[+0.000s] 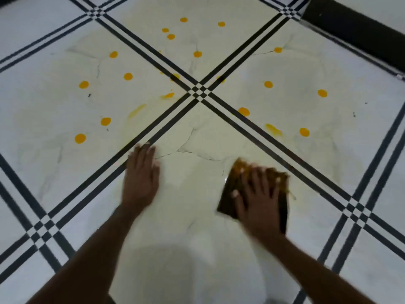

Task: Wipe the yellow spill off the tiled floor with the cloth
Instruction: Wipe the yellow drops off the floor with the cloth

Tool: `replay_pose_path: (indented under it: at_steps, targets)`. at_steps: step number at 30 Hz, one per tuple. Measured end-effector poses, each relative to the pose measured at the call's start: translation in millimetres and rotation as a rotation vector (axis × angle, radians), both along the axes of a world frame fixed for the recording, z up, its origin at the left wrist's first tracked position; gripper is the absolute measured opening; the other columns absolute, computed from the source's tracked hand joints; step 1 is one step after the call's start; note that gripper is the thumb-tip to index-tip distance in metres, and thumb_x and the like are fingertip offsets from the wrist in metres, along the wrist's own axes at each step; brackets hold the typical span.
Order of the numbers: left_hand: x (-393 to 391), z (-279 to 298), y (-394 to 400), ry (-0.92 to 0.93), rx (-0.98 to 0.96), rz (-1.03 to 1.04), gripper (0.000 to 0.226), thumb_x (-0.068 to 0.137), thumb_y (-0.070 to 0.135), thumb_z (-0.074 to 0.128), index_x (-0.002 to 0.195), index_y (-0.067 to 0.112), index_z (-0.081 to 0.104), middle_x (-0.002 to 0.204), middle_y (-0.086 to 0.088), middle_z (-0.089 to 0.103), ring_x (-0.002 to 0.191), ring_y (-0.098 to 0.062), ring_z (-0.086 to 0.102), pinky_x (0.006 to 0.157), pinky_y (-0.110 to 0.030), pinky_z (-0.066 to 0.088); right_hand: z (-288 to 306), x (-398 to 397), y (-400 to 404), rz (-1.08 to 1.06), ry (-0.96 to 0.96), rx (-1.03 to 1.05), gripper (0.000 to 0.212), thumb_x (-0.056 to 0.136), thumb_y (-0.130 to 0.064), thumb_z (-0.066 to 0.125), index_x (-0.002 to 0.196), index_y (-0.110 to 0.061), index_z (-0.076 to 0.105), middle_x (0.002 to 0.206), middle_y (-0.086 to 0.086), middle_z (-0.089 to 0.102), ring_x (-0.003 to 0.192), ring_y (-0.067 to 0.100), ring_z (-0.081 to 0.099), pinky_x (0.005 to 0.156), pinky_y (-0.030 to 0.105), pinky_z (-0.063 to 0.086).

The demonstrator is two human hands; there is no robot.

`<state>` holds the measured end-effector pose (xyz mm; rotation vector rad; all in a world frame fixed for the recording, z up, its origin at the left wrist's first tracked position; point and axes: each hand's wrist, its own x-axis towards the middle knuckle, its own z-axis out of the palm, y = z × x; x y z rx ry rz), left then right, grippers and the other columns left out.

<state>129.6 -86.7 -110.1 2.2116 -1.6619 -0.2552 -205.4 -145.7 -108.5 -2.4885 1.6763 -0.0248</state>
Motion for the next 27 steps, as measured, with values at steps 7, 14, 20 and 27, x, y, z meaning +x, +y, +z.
replay_pose_path:
  at_steps: [7,14,20,27]
  targets:
    - [-62,-18,-88,-0.002,0.101,-0.201,0.06,0.109,0.037,0.023,0.165,0.019,0.015,0.174,0.0,0.008,0.162,-0.021,-0.001,0.132,-0.044,0.003,-18,69,-117,0.384,-0.082,-0.078,0.056,0.109,-0.051,0.027,0.161,-0.033,0.036,0.174,0.001,0.023,0.162,0.027,0.016,0.129,0.06,0.007]
    - [-54,36,-88,0.038,0.363,-0.216,0.08,0.097,0.058,0.003,0.165,0.016,0.014,0.173,-0.002,0.009,0.162,-0.025,0.003,0.132,-0.044,0.01,2,-70,-107,-0.093,-0.037,0.009,0.065,0.108,-0.054,0.024,0.165,-0.024,0.028,0.174,0.007,0.019,0.162,0.032,0.016,0.126,0.064,0.017]
    - [-79,34,-133,0.022,0.183,-0.298,0.064,0.107,0.046,0.017,0.164,0.019,0.02,0.173,0.0,0.012,0.162,-0.022,0.003,0.132,-0.042,0.011,-2,-78,-166,-0.225,-0.053,0.021,0.067,0.105,-0.057,0.026,0.164,-0.026,0.03,0.174,0.009,0.022,0.161,0.035,0.018,0.125,0.069,0.014]
    - [-81,-4,-157,0.08,0.048,-0.163,0.059,0.11,0.039,0.025,0.165,0.018,0.016,0.173,0.005,0.005,0.161,-0.009,-0.005,0.131,-0.032,0.004,-22,61,-226,0.151,-0.093,-0.096,0.061,0.108,-0.052,0.025,0.161,-0.025,0.037,0.173,0.009,0.025,0.161,0.035,0.018,0.126,0.067,0.01]
